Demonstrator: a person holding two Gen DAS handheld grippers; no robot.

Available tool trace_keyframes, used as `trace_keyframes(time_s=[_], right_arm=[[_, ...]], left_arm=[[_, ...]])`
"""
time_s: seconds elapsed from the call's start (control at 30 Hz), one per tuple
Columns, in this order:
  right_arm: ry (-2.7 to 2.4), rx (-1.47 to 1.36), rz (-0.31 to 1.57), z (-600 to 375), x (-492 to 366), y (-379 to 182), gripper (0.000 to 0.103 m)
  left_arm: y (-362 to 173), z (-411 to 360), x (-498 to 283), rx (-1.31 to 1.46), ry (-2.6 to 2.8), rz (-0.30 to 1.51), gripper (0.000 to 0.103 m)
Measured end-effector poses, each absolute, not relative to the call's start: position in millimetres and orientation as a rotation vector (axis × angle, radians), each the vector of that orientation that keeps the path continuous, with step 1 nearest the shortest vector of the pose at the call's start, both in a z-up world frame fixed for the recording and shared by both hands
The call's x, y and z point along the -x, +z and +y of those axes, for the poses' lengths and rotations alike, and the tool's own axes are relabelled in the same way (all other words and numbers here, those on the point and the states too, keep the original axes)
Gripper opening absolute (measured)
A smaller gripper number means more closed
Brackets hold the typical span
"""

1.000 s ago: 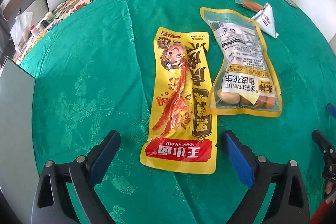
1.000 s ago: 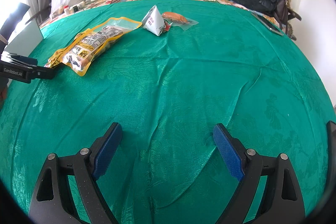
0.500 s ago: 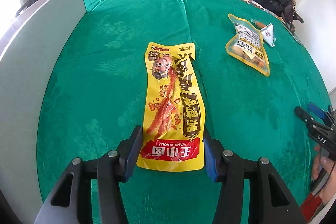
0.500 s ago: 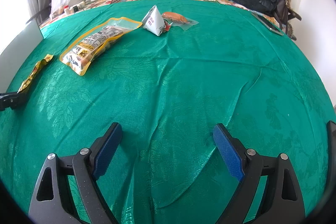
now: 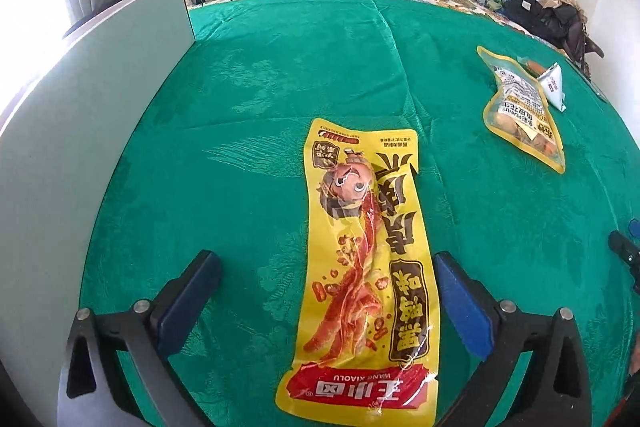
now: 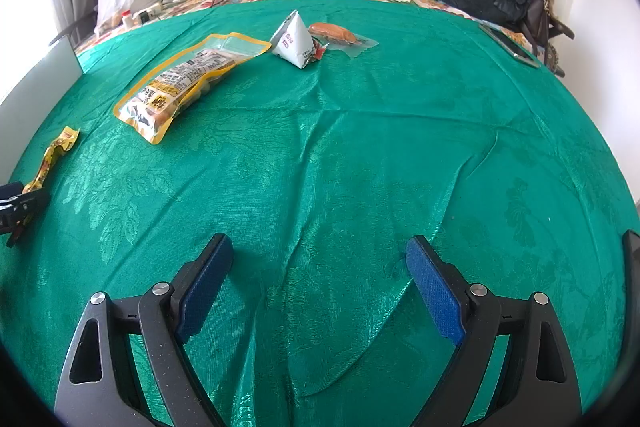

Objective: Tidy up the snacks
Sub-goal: 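Lower the left tool onto the yellow spicy strip pack and grip it, then grip the peanut bag with the right tool while the left tool holds the strip pack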

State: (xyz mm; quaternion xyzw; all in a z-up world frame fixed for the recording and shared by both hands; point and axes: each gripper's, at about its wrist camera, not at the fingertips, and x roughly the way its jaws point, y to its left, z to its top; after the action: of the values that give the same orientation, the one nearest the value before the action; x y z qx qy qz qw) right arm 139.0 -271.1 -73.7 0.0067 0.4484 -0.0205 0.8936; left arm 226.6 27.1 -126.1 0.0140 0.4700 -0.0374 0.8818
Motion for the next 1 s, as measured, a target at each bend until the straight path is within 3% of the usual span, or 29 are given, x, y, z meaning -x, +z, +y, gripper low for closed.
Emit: trace_keyframes(time_s=[0.73,1.0], right_arm=[[-0.011,-0.02,0.99,-269.2,-146.6,-71.9,0.093],[0.078,-0.371,1.014,-239.1,-234.8,-33.5,0.092]], left_arm=[[-128.6,30.5,-226.2,-0.034,-0.085,0.953,0.103],[-128.6,30.4,-226.2,-0.033,-0.085,0.953,0.103]])
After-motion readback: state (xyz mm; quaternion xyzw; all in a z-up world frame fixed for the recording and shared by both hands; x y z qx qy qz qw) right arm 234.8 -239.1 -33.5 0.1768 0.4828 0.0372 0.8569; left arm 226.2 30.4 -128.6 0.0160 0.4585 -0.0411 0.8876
